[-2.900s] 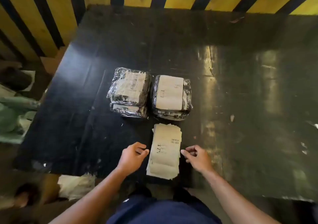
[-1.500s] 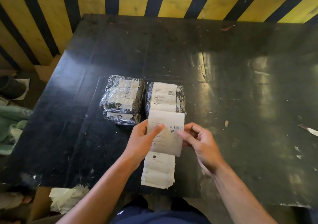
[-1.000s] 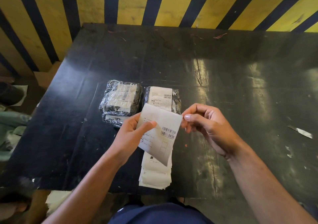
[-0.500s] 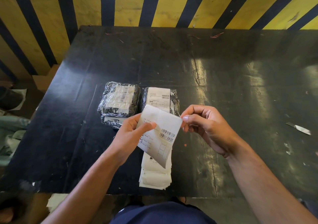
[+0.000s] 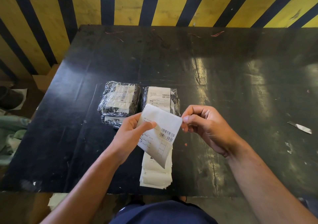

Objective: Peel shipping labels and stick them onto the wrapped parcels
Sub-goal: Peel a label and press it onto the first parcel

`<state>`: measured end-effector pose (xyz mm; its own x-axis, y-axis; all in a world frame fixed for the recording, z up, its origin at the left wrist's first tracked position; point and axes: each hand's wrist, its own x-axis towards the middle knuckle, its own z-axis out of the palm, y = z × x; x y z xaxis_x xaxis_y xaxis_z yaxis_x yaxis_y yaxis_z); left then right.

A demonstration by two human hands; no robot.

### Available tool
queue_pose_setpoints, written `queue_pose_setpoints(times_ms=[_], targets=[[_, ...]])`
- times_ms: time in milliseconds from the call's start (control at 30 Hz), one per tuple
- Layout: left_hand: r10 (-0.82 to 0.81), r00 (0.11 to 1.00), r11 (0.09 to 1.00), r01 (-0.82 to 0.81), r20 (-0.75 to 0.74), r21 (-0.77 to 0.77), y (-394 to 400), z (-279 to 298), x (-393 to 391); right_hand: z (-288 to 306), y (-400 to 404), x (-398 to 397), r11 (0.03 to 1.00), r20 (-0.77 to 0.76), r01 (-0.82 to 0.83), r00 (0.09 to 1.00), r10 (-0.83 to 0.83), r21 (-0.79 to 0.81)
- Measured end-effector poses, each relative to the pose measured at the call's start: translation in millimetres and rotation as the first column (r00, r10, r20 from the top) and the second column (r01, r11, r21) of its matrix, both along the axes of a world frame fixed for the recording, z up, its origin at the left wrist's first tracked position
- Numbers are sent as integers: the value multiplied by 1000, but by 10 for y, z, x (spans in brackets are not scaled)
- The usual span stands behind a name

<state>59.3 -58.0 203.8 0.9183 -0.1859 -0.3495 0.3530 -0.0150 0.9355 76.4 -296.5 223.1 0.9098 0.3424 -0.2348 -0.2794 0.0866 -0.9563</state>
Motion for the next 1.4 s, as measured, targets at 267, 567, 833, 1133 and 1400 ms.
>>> queue_pose_setpoints(times_ms=[267, 567, 833, 1133, 1400], targets=[[-29, 999, 999, 28, -31, -33, -12, -52, -1, -34, 113, -59, 979, -119, 20, 993, 4, 204], [97, 951, 976, -148, 292, 157, -232, -23, -110, -96, 263, -104, 961, -180, 104, 982, -59, 255], [60, 951, 997, -72, 304, 27, -328, 24, -190, -102, 287, -112, 988, -35, 91, 996, -87, 127], [152, 985, 988, -150, 86, -27, -334, -16, -170, -158, 322, -153, 985, -114, 169, 980, -166, 20], [369, 910, 898, -402, -191, -181, -236, -150, -88, -403, 219, -80, 862, -368, 479, 841, -396, 165]])
